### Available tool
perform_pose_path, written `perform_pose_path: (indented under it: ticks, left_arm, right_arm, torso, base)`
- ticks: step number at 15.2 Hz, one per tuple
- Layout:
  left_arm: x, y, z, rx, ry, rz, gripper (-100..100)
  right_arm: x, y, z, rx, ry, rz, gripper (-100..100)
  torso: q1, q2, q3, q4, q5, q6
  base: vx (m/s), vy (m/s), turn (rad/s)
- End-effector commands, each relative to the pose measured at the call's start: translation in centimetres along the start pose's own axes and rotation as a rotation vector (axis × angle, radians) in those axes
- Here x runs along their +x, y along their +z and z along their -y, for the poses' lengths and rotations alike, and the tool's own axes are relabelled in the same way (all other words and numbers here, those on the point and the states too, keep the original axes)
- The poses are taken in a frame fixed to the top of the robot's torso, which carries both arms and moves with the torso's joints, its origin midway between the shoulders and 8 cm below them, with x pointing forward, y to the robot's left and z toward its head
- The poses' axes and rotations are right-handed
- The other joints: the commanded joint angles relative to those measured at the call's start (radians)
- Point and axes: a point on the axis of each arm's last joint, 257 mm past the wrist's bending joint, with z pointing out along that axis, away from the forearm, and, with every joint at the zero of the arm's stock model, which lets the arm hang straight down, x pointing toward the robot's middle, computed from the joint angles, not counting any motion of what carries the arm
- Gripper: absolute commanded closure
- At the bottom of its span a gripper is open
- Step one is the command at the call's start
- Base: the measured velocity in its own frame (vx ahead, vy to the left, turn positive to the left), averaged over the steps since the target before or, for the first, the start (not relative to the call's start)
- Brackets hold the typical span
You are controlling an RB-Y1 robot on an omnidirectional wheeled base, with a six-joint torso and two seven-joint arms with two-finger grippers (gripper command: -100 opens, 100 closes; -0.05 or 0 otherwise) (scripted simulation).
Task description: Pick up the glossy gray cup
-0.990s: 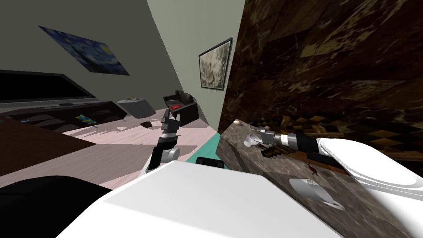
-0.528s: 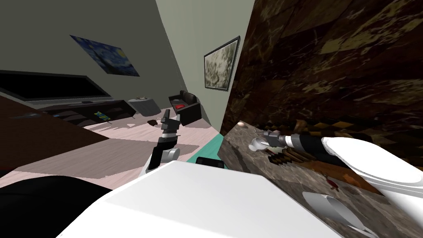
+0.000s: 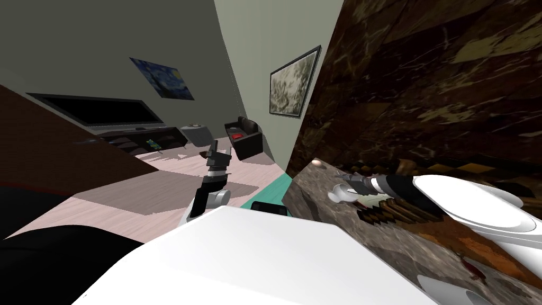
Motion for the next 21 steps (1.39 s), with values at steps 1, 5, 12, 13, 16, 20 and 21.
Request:
perform_pose_path:
  ticks: [1,5,12,13,16,20,21]
  left_arm:
    - [0.0,0.0,0.0,0.0,0.0,0.0,0]
    - [0.0,0.0,0.0,0.0,0.0,0.0,0]
    - [0.0,0.0,0.0,0.0,0.0,0.0,0]
    - [0.0,0.0,0.0,0.0,0.0,0.0,0]
    - [0.0,0.0,0.0,0.0,0.0,0.0,0]
    - [0.0,0.0,0.0,0.0,0.0,0.0,0]
    - [0.0,0.0,0.0,0.0,0.0,0.0,0]
  right_arm:
    - [0.2,-0.2,-1.8,-0.054,-0.018,-0.005,-100]
    - [0.4,-0.3,-6.7,-0.203,-0.049,0.005,-100]
    - [-0.3,0.4,-10.5,-0.289,-0.055,0.023,-100]
    - [-0.4,0.6,-10.6,-0.288,-0.054,0.022,-100]
    - [-0.6,1.0,-10.8,-0.288,-0.051,0.023,-100]
    - [-0.6,1.1,-10.8,-0.286,-0.052,0.022,100]
    - [-0.6,1.1,-10.8,-0.285,-0.053,0.022,100]
  torso:
    - [0.0,0.0,0.0,0.0,0.0,0.0]
    - [0.0,0.0,0.0,0.0,0.0,0.0]
    - [-0.001,0.001,0.0,0.0,0.0,0.0]
    - [-0.003,0.001,0.001,0.0,-0.001,0.0]
    - [-0.006,0.002,0.001,0.0,-0.002,0.0]
    - [-0.004,0.002,0.001,0.0,-0.001,0.001]
    - [-0.004,0.002,0.001,0.0,-0.001,0.001]
  base:
    - [0.018,0.051,0.118]
    - [0.027,0.055,0.138]
    - [0.016,0.04,0.089]
    - [0.001,-0.014,0.033]
    - [-0.002,-0.022,0.016]
    - [0.0,-0.001,0.0]
    - [0.0,0.0,0.0]
